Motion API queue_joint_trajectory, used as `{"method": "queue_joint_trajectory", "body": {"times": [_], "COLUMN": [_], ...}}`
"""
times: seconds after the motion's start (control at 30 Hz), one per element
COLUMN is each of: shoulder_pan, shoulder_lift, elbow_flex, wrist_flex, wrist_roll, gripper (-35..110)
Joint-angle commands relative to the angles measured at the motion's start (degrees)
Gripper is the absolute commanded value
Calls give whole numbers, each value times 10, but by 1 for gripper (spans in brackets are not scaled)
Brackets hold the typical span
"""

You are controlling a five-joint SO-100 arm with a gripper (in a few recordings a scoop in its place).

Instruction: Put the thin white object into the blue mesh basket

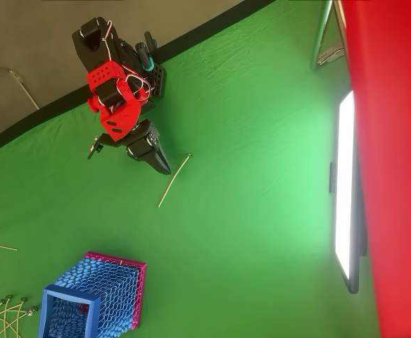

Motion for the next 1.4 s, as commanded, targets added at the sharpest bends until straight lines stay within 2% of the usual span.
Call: {"method": "queue_joint_trajectory", "body": {"times": [0.0, 0.2, 0.63, 1.03, 1.37], "shoulder_pan": [-4, -4, -22, 13, 27], "shoulder_lift": [-23, -124, -365, -515, -650], "elbow_flex": [-23, -72, -221, -372, -436], "wrist_flex": [-11, -46, -46, 89, 98], "wrist_roll": [0, -2, -63, -104, -228], "gripper": [1, 1, 1, 1, 1]}}
